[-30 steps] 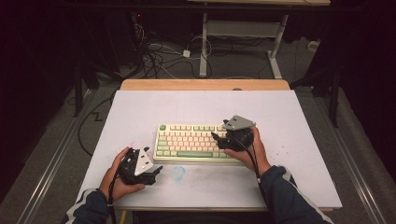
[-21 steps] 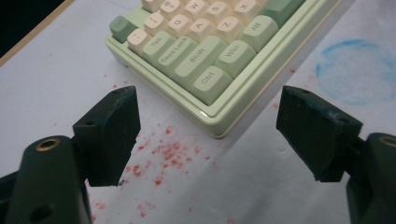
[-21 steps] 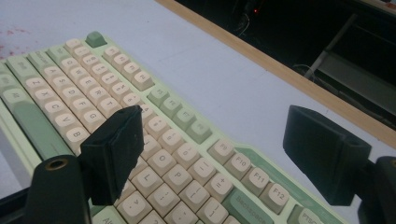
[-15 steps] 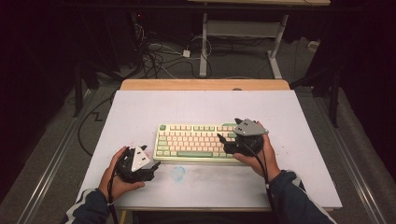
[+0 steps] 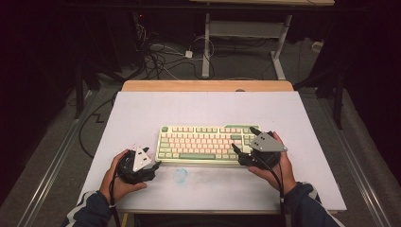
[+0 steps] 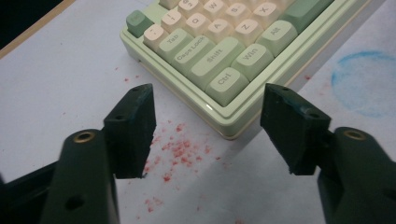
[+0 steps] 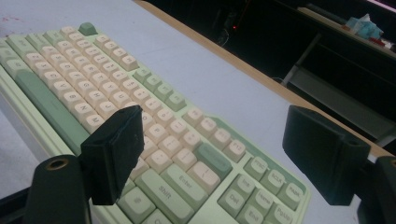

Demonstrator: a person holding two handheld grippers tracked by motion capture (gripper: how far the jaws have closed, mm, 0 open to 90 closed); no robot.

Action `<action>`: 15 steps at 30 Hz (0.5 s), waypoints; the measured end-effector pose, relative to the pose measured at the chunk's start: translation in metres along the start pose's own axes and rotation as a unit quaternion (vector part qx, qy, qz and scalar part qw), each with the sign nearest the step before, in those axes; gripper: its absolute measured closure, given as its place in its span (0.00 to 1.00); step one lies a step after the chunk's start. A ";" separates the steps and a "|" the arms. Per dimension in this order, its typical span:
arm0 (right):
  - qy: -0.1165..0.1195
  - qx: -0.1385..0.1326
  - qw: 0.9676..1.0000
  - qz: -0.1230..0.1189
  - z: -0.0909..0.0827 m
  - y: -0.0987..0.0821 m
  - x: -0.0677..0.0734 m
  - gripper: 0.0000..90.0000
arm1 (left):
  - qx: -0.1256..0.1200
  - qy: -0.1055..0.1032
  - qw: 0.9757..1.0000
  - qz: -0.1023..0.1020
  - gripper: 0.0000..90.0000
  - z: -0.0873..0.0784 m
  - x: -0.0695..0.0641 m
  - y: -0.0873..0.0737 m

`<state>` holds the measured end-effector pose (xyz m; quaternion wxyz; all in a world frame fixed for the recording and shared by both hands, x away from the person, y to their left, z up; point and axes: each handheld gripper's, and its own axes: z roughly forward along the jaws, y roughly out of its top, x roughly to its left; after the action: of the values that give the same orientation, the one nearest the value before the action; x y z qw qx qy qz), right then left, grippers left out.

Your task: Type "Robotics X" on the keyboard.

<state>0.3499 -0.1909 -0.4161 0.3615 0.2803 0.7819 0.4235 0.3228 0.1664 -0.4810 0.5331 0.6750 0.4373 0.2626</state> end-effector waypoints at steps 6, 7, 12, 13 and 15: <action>-0.016 -0.001 1.000 -0.004 -0.014 -0.011 0.000 0.24 | -0.006 -0.005 1.000 -0.021 0.49 -0.003 0.002 0.007; -0.016 -0.001 1.000 -0.002 -0.016 -0.012 0.000 0.24 | -0.006 -0.006 1.000 -0.025 0.49 -0.003 0.002 0.008; -0.016 0.003 1.000 0.009 -0.029 -0.022 -0.001 0.24 | 0.001 -0.014 0.999 -0.040 0.56 -0.004 0.003 0.012; -0.016 0.005 1.000 0.010 -0.031 -0.024 -0.001 0.24 | 0.002 -0.017 0.999 -0.041 0.58 -0.004 0.003 0.012; -0.014 0.006 1.000 0.011 -0.036 -0.028 0.000 0.24 | 0.009 -0.031 0.999 -0.043 0.62 -0.004 0.003 0.014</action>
<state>0.3174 -0.2207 -0.4268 0.3659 0.2968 0.7763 0.4188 0.3251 0.1699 -0.4673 0.5512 0.6682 0.4514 0.2141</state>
